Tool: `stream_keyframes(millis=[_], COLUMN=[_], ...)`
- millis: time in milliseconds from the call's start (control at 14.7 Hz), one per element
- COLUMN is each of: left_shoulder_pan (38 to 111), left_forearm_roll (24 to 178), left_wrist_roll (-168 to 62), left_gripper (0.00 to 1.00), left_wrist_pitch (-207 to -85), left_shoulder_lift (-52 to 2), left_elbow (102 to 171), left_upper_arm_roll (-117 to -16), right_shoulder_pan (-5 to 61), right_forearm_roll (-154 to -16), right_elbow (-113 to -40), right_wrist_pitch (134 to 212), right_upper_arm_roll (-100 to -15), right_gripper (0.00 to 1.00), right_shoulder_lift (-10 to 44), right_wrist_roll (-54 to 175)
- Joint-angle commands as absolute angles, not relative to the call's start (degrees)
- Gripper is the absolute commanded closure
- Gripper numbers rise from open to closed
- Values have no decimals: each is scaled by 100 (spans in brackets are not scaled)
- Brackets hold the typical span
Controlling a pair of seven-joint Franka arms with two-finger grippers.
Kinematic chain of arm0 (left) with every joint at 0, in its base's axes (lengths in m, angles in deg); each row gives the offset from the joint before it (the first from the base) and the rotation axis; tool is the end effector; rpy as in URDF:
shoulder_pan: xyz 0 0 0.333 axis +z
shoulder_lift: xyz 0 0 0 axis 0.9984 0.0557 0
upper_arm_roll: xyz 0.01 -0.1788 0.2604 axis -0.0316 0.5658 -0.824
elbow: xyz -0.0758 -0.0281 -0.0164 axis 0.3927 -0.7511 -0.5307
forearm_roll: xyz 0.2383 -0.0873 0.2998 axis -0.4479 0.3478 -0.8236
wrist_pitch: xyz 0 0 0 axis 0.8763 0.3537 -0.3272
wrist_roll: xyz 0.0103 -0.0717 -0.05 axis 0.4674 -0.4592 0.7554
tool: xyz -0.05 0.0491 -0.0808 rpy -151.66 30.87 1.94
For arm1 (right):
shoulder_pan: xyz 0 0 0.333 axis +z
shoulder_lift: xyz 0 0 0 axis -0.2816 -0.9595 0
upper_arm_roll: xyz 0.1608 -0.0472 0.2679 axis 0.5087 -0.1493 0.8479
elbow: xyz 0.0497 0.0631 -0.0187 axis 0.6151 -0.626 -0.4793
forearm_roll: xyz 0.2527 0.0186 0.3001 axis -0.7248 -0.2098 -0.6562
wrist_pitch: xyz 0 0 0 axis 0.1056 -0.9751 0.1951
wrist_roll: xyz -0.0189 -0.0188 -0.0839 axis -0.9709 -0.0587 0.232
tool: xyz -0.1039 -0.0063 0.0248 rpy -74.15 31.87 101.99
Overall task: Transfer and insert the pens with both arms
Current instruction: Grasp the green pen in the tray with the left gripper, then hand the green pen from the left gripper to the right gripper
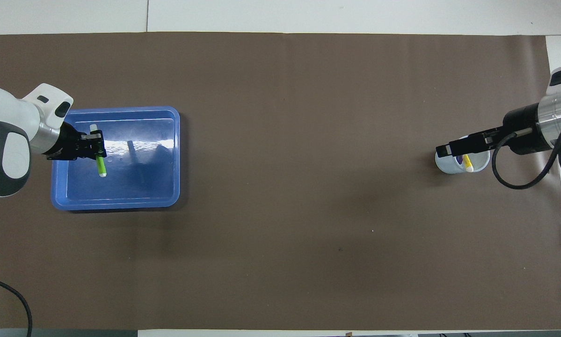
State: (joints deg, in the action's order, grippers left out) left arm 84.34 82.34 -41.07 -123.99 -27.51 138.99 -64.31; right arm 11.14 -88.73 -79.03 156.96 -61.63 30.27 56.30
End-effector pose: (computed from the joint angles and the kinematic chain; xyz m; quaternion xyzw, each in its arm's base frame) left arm 0.5744 -0.0827 0.4139 0.9781 0.1984 -0.0376 0.0502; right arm 0.5653 0.0279 0.5090 -0.9566 -0.0124 0.0145 0.2907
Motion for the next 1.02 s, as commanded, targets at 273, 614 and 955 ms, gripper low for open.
stream_keyframes(millis=[273, 614, 955], left_shoulder_pan=[6714, 5694, 4938], left_forearm_roll=[8752, 9130, 9218], left_wrist_roll=[-299, 2259, 4027], left_gripper=[100, 100, 100], left_wrist_pitch=[-13393, -14755, -16048], left_shoulder_lift=[-2740, -2661, -2424], left_elbow=[13986, 14012, 13750], left_upper_arm_roll=[-6493, -6493, -6493], right_shoulder_pan=[1381, 1389, 1381], right_forearm_roll=[-10923, -11664, -12122], right_elbow=[-8680, -9437, -9938], right_wrist_pitch=[16587, 17027, 17169], right_upper_arm_roll=[-6144, -6144, -6144], right_gripper=[0, 0, 2], right_shoulder_lift=[3359, 3667, 3773], right_wrist_roll=[6931, 6844, 6211])
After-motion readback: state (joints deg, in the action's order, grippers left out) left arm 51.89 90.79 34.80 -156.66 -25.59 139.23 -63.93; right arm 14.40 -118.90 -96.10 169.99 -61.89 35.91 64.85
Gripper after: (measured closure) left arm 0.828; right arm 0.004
